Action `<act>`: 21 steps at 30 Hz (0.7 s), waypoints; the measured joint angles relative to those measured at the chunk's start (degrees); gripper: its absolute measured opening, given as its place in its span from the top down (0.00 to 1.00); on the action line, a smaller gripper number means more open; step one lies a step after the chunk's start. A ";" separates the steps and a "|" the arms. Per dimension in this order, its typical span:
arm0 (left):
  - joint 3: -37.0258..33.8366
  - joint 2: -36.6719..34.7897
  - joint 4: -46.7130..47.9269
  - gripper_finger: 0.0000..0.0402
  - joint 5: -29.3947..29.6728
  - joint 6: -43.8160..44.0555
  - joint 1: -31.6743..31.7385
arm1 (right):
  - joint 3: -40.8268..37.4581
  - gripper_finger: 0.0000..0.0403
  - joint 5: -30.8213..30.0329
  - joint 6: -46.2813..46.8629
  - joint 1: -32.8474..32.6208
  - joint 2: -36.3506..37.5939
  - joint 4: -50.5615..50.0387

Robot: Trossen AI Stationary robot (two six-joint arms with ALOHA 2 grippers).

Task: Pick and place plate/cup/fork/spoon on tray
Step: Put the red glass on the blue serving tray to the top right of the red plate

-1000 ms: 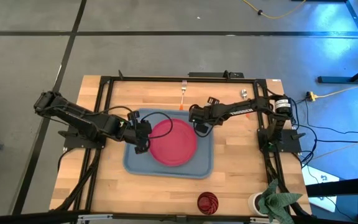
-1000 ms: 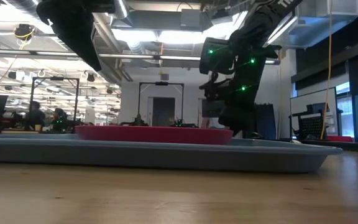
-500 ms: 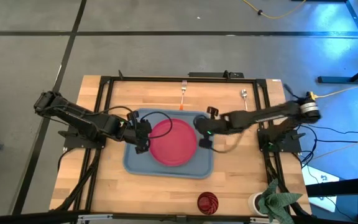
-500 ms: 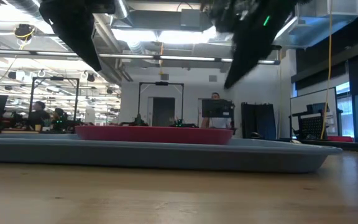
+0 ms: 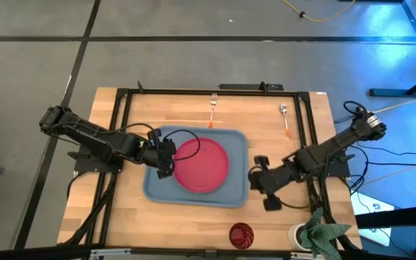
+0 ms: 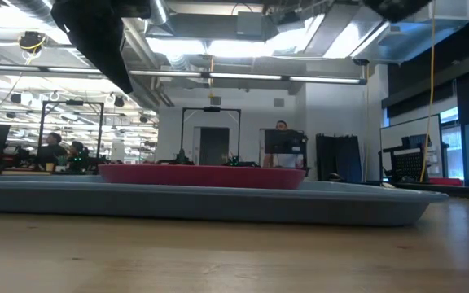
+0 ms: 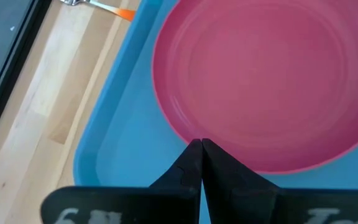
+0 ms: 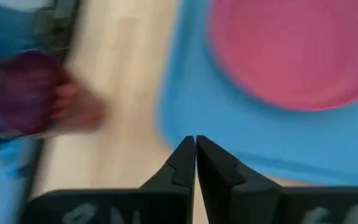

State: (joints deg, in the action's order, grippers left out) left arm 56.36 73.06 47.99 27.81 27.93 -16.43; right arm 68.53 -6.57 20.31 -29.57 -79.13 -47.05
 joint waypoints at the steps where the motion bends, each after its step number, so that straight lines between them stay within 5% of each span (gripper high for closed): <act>1: 0.00 0.00 -0.02 1.00 -0.28 -0.01 0.00 | 0.00 0.95 2.45 1.29 -0.50 0.05 0.34; 8: 0.00 0.00 0.00 1.00 -0.39 -1.79 -0.26 | 0.00 0.95 12.22 2.04 -1.63 0.04 4.88; 21: 0.00 0.00 0.00 1.00 -0.43 -6.75 -0.50 | 0.00 0.95 9.61 5.20 -1.43 0.04 17.35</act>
State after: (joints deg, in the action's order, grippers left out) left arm 56.36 73.06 47.99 27.38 21.18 -16.93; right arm 68.53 3.04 25.51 -31.00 -79.09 -29.69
